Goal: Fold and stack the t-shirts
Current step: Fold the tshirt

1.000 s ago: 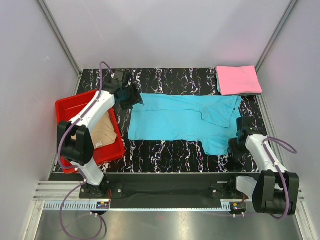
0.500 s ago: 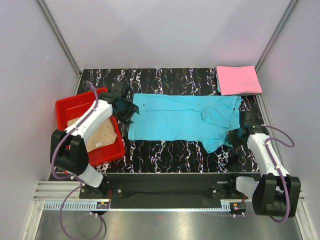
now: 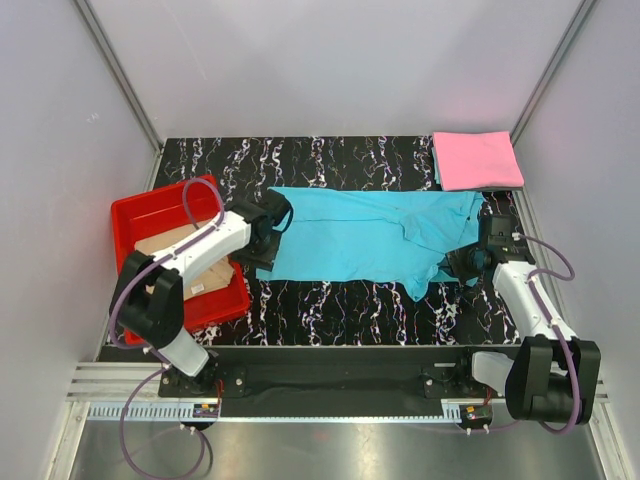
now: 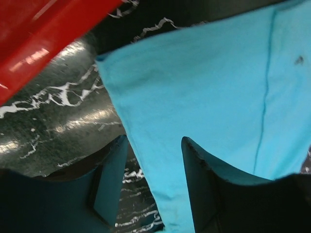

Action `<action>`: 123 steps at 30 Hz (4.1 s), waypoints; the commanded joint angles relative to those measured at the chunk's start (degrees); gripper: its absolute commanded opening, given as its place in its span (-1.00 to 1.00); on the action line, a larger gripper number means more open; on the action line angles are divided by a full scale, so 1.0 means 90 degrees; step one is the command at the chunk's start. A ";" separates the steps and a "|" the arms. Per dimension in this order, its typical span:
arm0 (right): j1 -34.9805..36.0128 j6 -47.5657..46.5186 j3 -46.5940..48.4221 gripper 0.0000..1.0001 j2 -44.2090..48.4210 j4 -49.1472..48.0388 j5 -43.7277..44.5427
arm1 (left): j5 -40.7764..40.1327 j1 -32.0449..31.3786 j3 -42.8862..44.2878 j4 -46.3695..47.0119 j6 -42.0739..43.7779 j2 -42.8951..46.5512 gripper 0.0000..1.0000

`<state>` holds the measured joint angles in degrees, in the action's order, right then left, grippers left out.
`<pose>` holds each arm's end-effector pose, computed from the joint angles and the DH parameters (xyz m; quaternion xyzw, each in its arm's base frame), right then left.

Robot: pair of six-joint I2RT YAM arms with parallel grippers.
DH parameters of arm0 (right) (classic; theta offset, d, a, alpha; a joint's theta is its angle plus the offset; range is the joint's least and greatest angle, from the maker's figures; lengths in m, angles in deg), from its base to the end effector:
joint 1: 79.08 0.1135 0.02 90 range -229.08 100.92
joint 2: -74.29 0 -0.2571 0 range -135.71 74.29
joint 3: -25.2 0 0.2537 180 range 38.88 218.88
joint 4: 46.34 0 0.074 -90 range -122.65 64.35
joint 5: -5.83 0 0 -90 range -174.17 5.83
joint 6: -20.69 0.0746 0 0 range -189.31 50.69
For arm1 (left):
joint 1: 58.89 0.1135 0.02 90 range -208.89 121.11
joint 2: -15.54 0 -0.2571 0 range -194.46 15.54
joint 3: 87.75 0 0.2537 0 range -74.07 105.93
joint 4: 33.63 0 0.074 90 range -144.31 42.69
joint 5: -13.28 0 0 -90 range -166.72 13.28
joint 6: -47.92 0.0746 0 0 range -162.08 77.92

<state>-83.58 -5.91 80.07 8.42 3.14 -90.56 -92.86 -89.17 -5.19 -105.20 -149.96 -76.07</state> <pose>0.2368 -0.0103 0.1708 0.5274 0.8088 0.1720 0.1950 0.2708 -0.1341 0.1869 -0.6273 0.7618 -0.0257 0.1596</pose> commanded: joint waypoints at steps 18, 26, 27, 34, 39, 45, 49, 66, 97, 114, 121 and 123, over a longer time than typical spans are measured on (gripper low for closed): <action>-0.0018 -0.0579 0.0286 -1.00 0.0042 0.0075 0.0200 | -0.0599 -0.0395 -0.0232 -0.0189 -0.1139 -0.0729 -0.03; -0.0038 -0.0794 0.0638 -1.00 0.1077 0.1002 0.0993 | -0.0521 -0.0483 -0.0505 0.0200 -0.1178 -0.0817 -0.05; -0.0038 -0.0794 0.0677 -1.00 0.1214 0.1062 0.1032 | -0.0502 -0.0483 -0.0515 0.0231 -0.1188 -0.0856 -0.05; -0.0048 -0.0794 0.0658 -1.00 0.1400 0.1199 0.1004 | -0.0462 -0.0483 -0.0505 0.0319 -0.1188 -0.1032 -0.03; -0.0048 -0.0804 0.0609 -1.00 0.1449 0.1218 0.1013 | -0.0404 -0.0483 -0.0554 0.0348 -0.1168 -0.1158 -0.03; -0.0048 -0.0794 0.0580 -1.00 0.1459 0.1219 0.1062 | -0.0345 -0.0512 -0.0583 0.0319 -0.1217 -0.1237 -0.11; -0.0048 -0.0862 0.0550 -1.00 0.1498 0.1238 0.1266 | -0.0423 -0.0522 -0.0603 0.0396 -0.1207 -0.1188 -0.58; -0.0077 -0.2042 0.0970 -1.00 0.0845 0.0535 0.1668 | -0.1302 -0.0454 0.0812 -0.0306 -0.0056 -0.1393 -1.00; -0.0106 -0.3977 0.4699 -0.99 -0.3443 0.1061 0.1900 | -0.0609 0.0445 0.3537 0.0094 0.2601 -0.3521 -1.00; -0.0097 -0.4056 0.5072 -1.00 -0.3648 0.1336 0.2048 | -0.1429 0.0494 0.3860 -0.0648 0.2347 -0.3415 -1.00; -0.0106 -0.4163 0.5287 -1.00 -0.3766 0.1346 0.2009 | -0.1283 0.0503 0.3889 -0.0502 0.2386 -0.3532 -1.00; -0.0097 -0.4163 0.5326 -1.00 -0.3824 0.1345 0.2009 | -0.1215 0.0523 0.3909 -0.0365 0.2474 -0.3590 -1.00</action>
<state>-84.14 -42.39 125.21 -26.35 15.66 -74.15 -102.43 -85.06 29.39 -110.01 -127.77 -109.56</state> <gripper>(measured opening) 0.017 0.008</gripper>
